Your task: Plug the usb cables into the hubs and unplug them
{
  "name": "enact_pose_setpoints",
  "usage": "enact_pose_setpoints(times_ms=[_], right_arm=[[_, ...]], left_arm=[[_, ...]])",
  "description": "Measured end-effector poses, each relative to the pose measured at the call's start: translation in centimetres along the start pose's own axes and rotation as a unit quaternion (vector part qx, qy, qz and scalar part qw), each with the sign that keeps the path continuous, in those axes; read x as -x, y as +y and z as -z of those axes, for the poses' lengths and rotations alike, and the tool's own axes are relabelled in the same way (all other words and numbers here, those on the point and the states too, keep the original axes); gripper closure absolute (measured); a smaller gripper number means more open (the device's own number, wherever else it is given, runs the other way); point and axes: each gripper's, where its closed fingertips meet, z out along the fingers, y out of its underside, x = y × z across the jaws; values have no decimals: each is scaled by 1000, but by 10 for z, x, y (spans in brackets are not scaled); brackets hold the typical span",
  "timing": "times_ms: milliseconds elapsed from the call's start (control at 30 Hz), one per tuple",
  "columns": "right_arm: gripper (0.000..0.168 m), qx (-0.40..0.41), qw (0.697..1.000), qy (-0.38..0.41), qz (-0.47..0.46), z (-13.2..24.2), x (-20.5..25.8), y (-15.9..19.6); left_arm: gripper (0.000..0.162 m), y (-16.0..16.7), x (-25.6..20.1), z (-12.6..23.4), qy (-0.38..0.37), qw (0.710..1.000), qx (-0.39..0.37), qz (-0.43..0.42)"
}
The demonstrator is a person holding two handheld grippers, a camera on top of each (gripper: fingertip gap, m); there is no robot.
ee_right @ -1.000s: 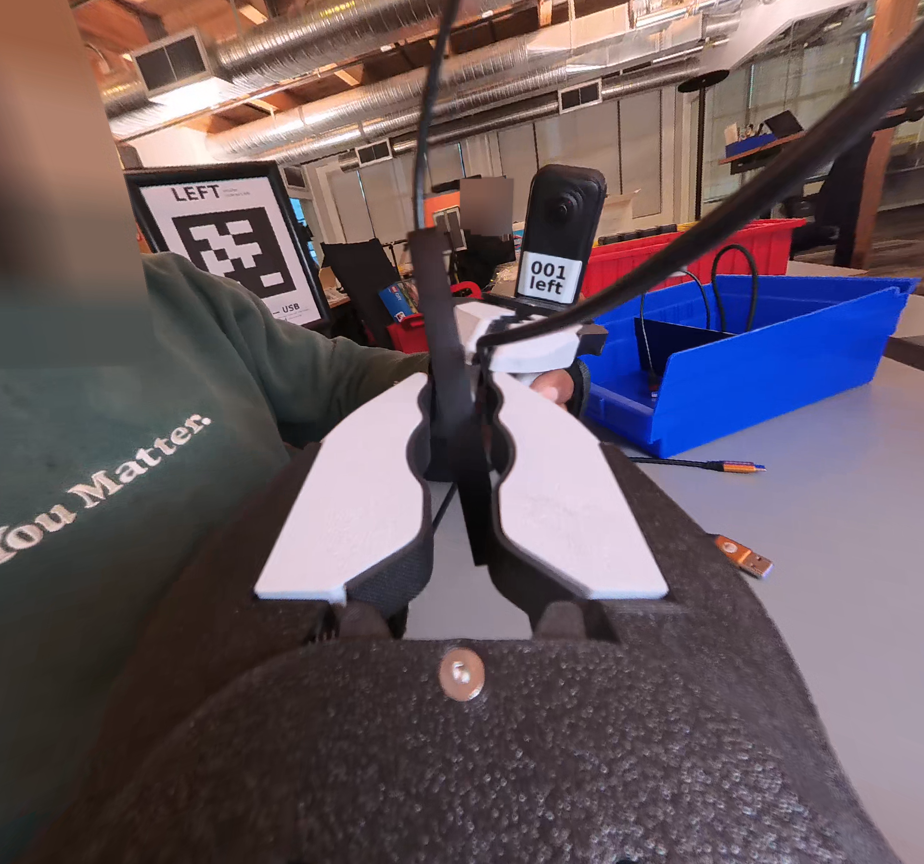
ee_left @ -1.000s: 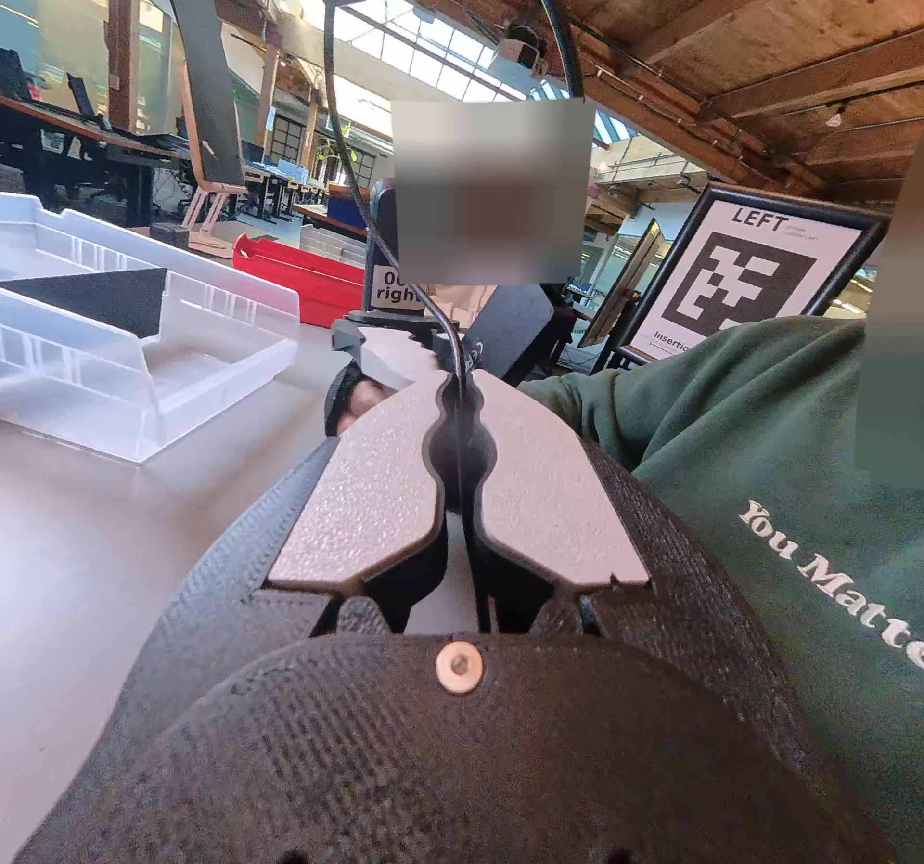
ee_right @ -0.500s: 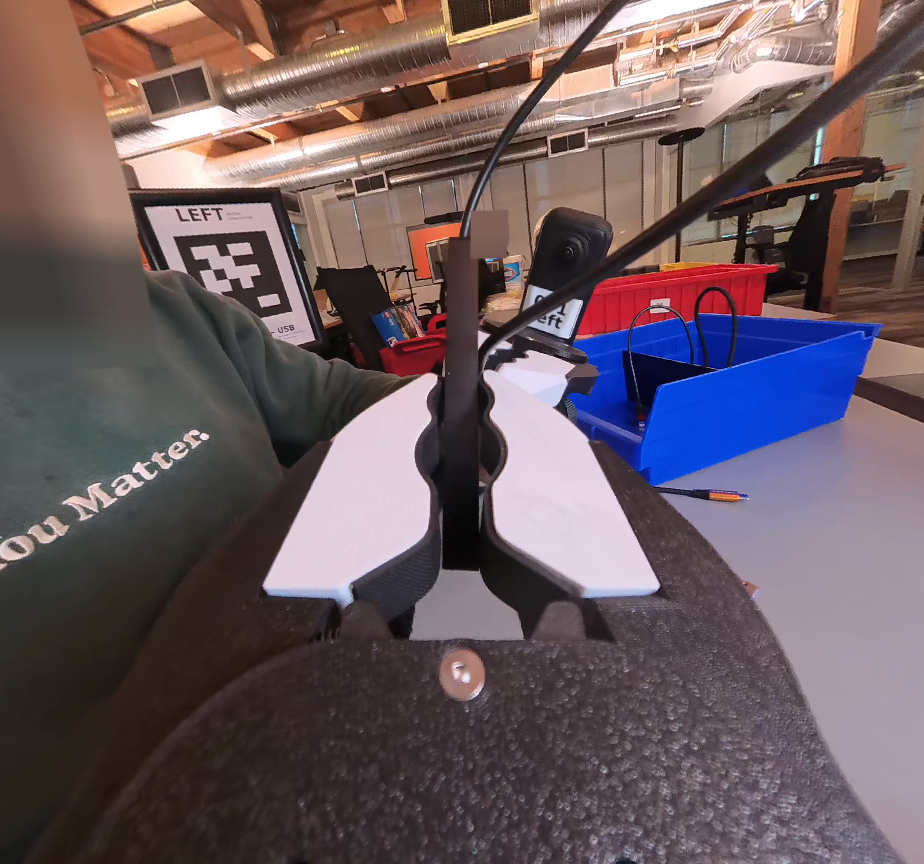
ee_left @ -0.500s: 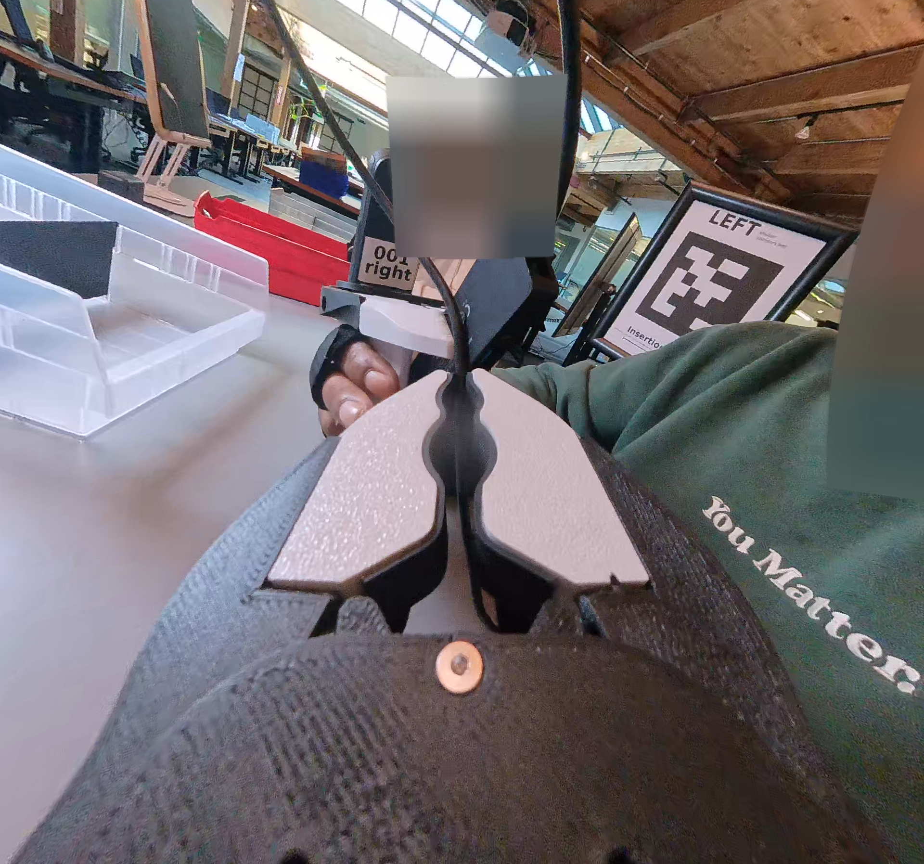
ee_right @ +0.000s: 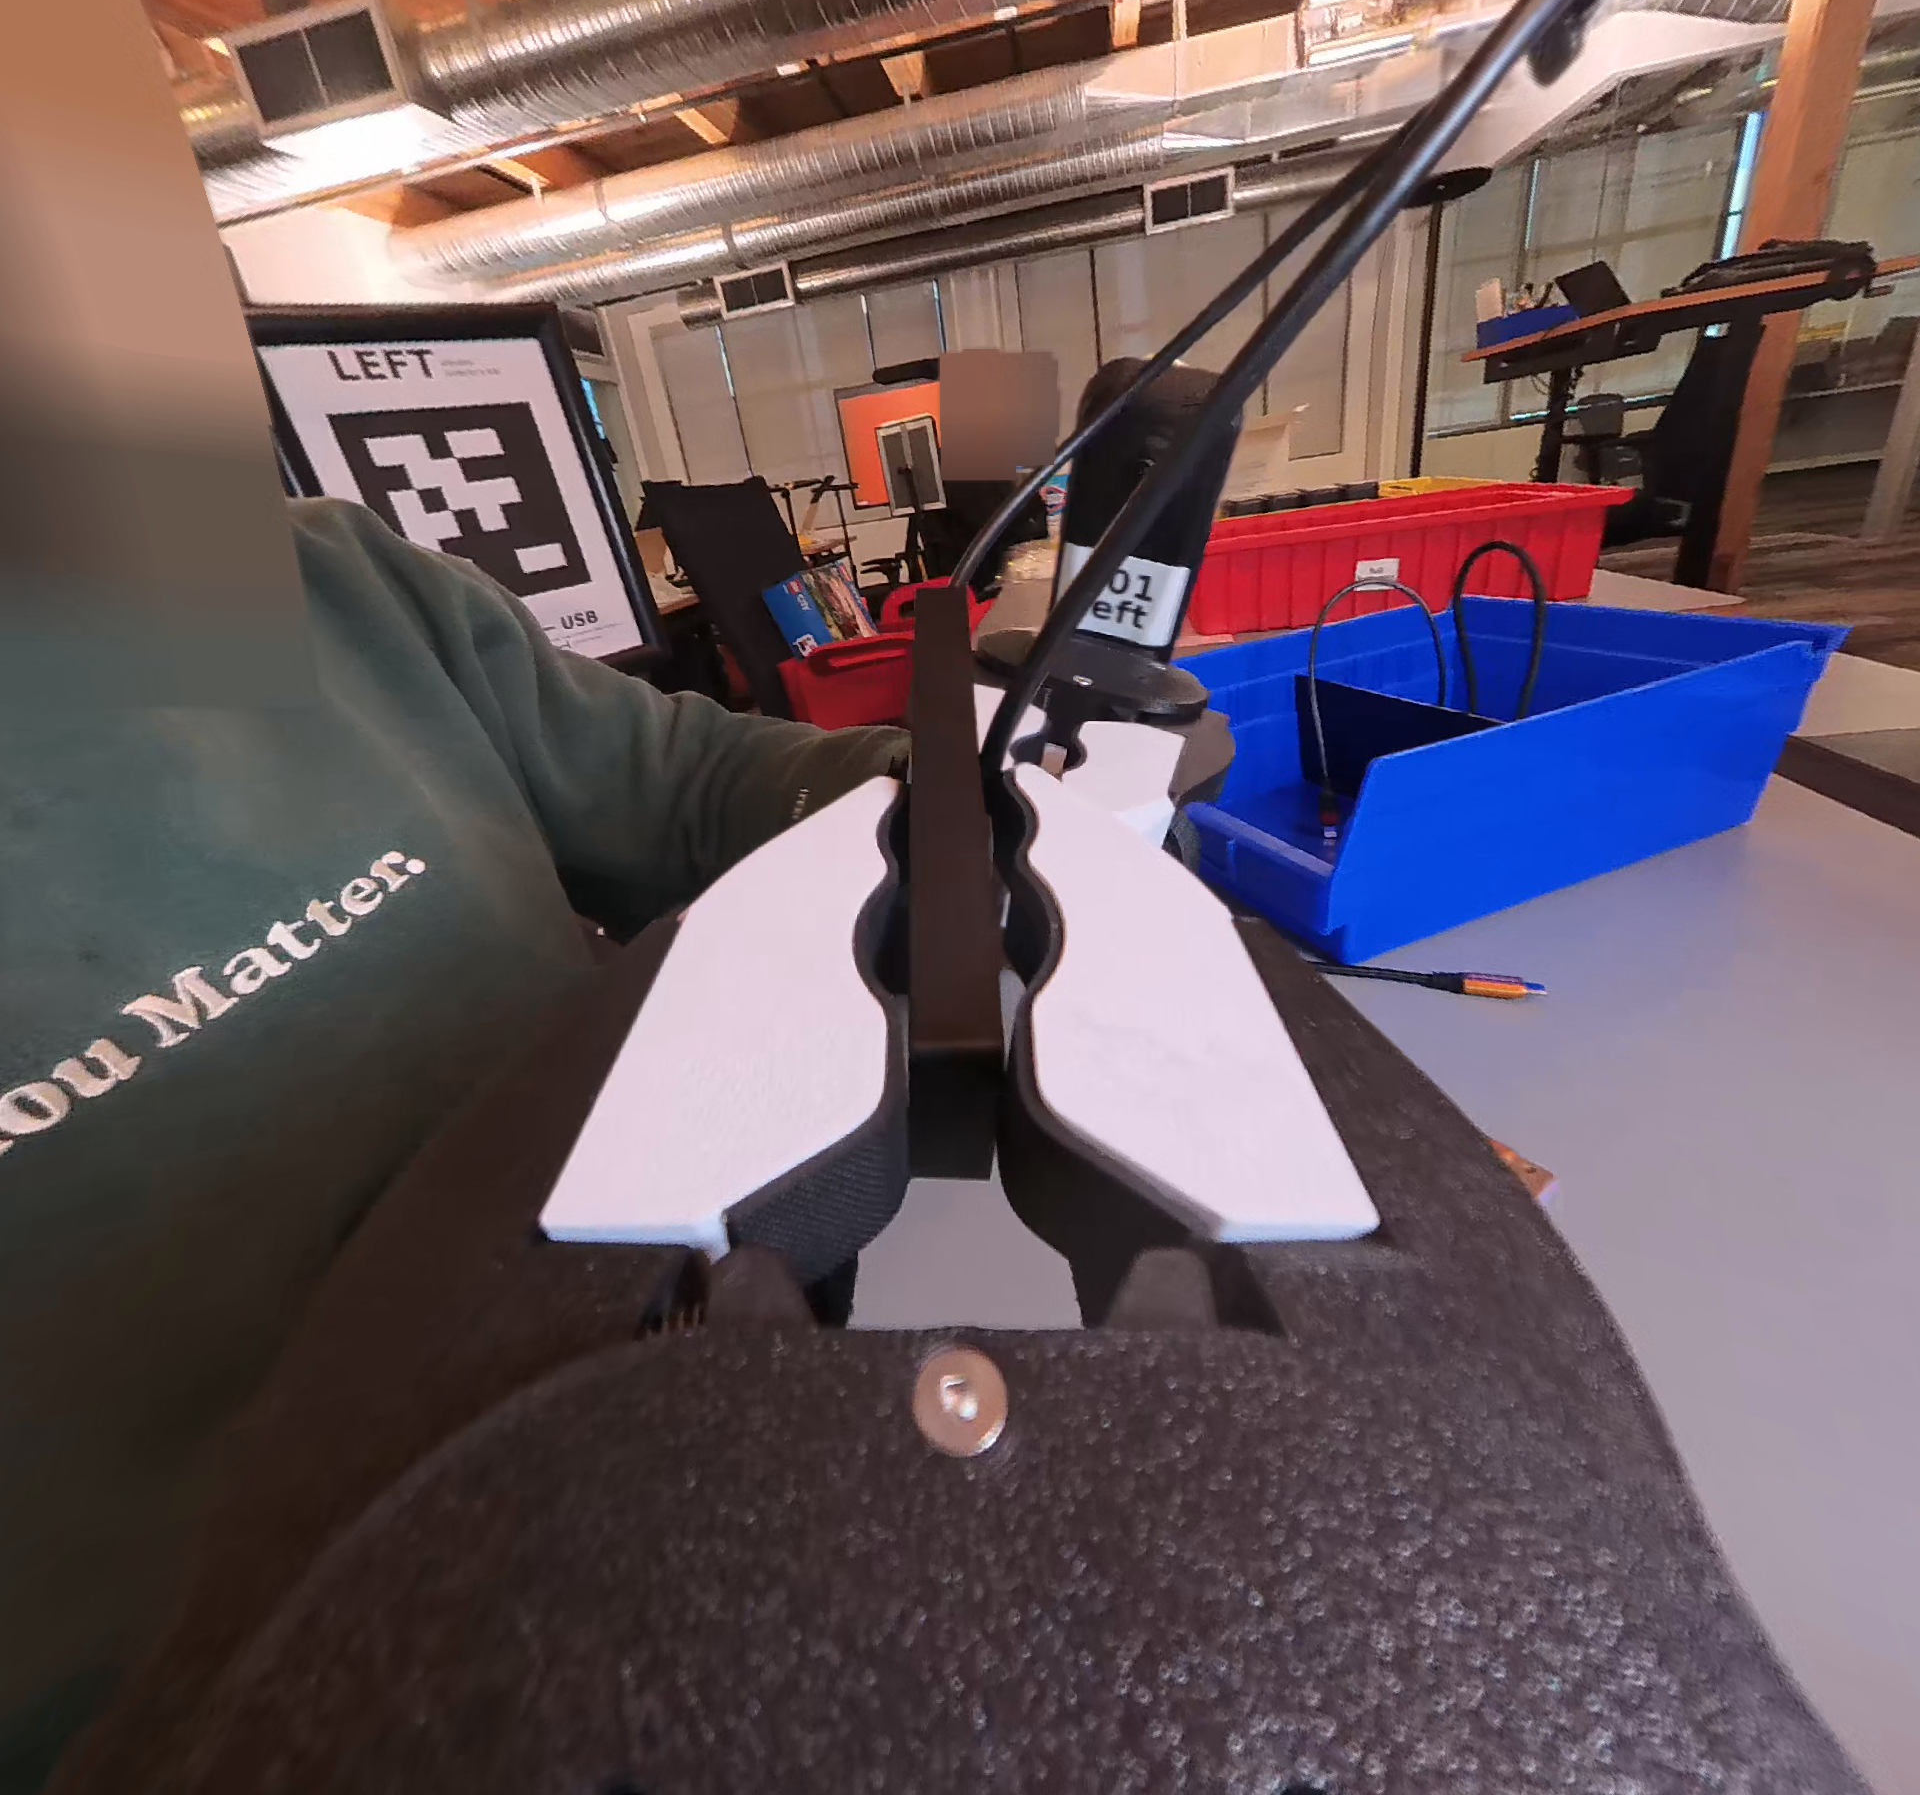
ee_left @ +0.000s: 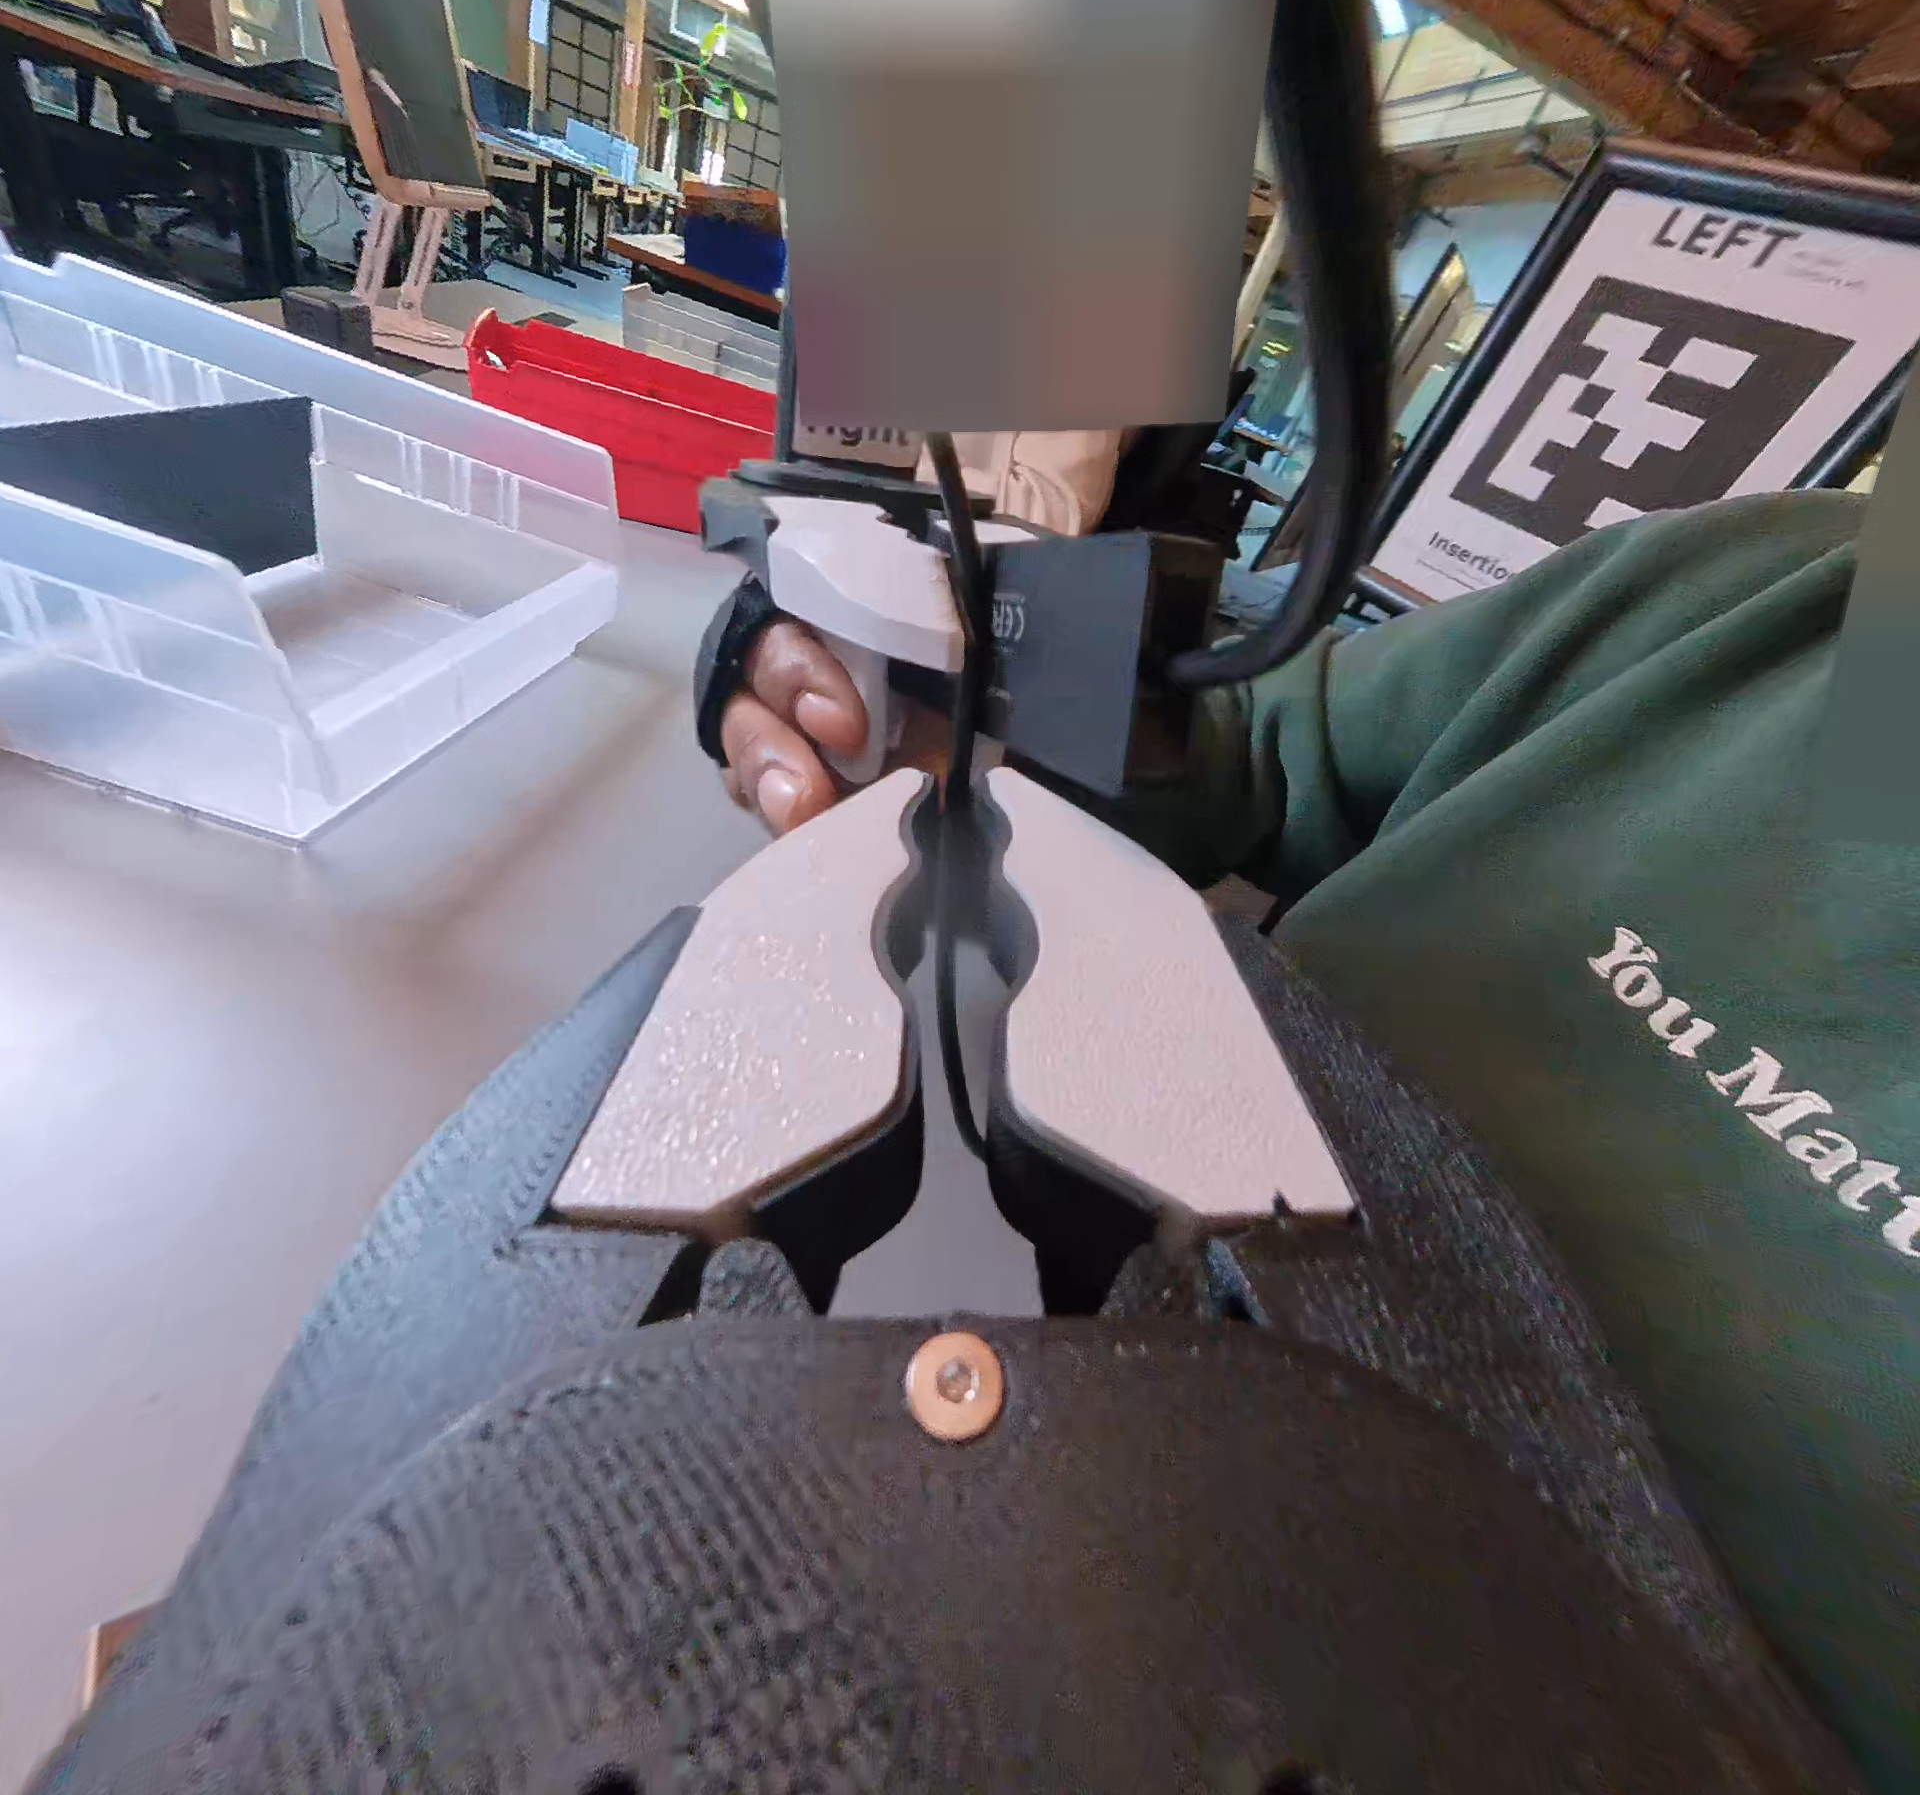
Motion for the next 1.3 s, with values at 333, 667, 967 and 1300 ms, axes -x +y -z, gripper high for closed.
enact_pose_setpoints(times_ms=[333, 667, 967, 1300], right_arm=[[153, 66, 967, 211, 129, 71, -71, -94], [153, 118, 818, 459, 328, 186, -193, -260], [152, 371, 751, 510, 194, 282, -312, -91], [152, 835, 446, 319, 33, 371, -283, 22]], left_arm=[[137, -37, 42, 53, -175, 981, -41, -71], [135, -5, 68, 53, -212, 975, 15, -63], [132, 17, 79, 51, -222, 970, 64, -77], [125, 45, 90, 44, -214, 967, 122, -65]])
